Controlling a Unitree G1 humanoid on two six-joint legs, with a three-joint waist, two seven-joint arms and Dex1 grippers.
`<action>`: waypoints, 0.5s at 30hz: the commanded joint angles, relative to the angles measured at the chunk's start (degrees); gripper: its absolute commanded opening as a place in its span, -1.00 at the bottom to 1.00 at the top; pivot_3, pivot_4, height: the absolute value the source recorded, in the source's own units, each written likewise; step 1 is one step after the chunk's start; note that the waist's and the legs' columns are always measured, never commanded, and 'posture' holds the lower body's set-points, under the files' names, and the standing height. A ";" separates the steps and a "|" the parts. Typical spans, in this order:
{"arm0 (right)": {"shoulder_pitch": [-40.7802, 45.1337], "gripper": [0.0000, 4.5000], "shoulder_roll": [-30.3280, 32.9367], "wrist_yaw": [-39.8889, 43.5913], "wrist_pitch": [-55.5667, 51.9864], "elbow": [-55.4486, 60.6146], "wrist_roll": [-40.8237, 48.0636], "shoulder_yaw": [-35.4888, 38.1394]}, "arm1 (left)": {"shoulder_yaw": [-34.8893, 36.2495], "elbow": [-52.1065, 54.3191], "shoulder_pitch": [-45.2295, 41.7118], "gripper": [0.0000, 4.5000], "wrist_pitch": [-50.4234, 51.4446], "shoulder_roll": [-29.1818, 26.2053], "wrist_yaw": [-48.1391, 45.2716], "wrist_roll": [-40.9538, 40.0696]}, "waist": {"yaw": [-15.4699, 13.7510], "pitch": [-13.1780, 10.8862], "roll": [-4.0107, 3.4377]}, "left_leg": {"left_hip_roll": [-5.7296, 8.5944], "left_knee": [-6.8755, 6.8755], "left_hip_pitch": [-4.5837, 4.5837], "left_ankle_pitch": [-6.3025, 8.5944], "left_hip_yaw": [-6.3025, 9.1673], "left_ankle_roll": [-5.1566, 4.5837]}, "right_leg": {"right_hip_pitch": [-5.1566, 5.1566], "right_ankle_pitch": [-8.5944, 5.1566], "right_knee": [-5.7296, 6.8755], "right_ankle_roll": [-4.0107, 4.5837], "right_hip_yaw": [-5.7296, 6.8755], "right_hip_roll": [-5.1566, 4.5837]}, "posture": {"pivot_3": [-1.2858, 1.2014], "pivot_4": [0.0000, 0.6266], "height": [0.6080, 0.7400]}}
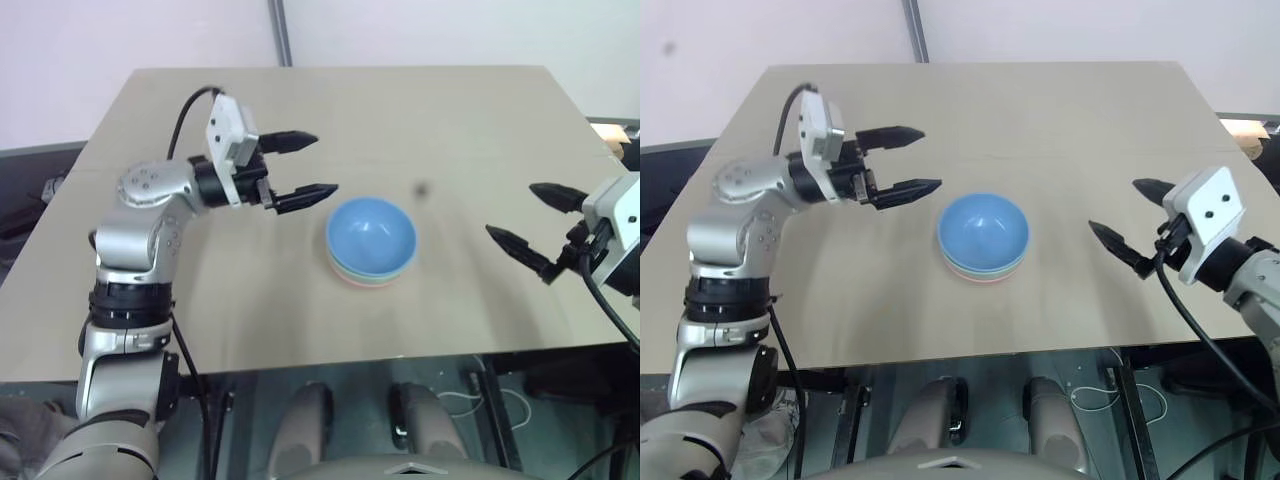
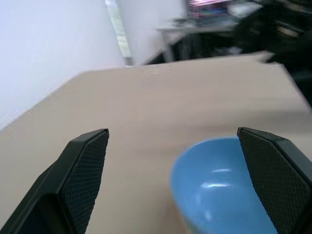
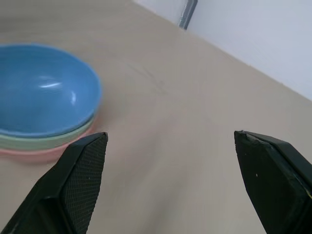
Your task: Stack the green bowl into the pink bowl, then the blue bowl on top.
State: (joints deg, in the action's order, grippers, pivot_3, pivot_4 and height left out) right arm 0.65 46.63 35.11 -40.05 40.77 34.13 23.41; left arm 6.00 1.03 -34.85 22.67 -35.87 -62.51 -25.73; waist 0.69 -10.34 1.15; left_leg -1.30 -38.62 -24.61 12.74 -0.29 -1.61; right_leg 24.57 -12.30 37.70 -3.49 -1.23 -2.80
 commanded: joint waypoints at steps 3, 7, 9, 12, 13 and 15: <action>-9.24 1.00 -0.02 8.81 1.62 -1.58 5.22 7.92 | 7.90 11.63 17.27 0.98 1.05 -3.07 1.21 -4.54 | -0.07 0.00 0.00 | -0.04 0.08 -0.01 0.01 -0.04 0.00 | 0.00 0.07 -0.08 0.14 -0.05 -0.07 | 0.03 -0.52 1.00; -17.21 1.00 1.83 15.46 1.79 -3.40 6.45 14.18 | 14.28 15.46 29.05 0.98 1.86 -6.23 -0.67 -7.84 | -0.48 0.01 0.02 | -0.09 0.12 0.06 0.00 -0.06 0.00 | -0.04 -0.09 -0.10 0.30 -0.03 -0.12 | 0.03 -0.52 1.00; -19.66 1.00 3.08 18.73 3.28 -5.74 5.08 15.42 | 17.04 17.95 35.13 0.98 2.46 -7.83 -3.10 -9.93 | -0.40 0.02 0.04 | -0.19 0.11 0.20 0.01 -0.11 0.01 | -0.12 -0.20 -0.10 0.20 -0.03 -0.15 | 0.03 -0.52 1.00; -19.05 1.00 3.88 19.50 5.24 -9.27 3.76 15.58 | 18.39 19.47 39.43 0.98 0.29 -8.46 -1.21 -7.93 | -0.17 0.06 -0.02 | -0.26 0.25 0.90 0.05 -0.08 0.05 | -0.63 -0.23 -0.21 0.19 -0.11 -0.35 | 0.03 -0.52 1.00; -18.62 1.00 4.07 19.66 5.50 -10.12 3.71 15.54 | 18.59 19.52 40.05 0.98 -0.50 -8.47 -0.42 -7.14 | -0.18 0.07 -0.04 | -0.27 0.25 0.94 0.17 -0.04 0.25 | -0.70 -0.23 -0.28 0.19 -0.10 -0.37 | 0.03 -0.52 1.00; -17.99 1.00 4.66 20.22 6.06 -11.18 3.39 15.23 | 18.87 19.89 40.58 0.98 -0.25 -8.55 0.04 -7.99 | -0.21 0.07 -0.04 | -0.31 0.25 0.90 0.19 -0.01 0.30 | -0.68 -0.23 -0.38 0.19 -0.03 -0.48 | 0.03 -0.52 1.00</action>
State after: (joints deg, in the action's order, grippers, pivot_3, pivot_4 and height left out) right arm -18.22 50.15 54.54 -35.54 29.83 37.83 36.91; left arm 22.80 18.62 5.87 23.43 -43.61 -63.25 -33.17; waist 0.48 -10.27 1.11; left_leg -1.64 -38.37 -23.71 12.94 -0.30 -1.31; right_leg 23.88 -12.53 37.28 -3.30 -1.20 -3.47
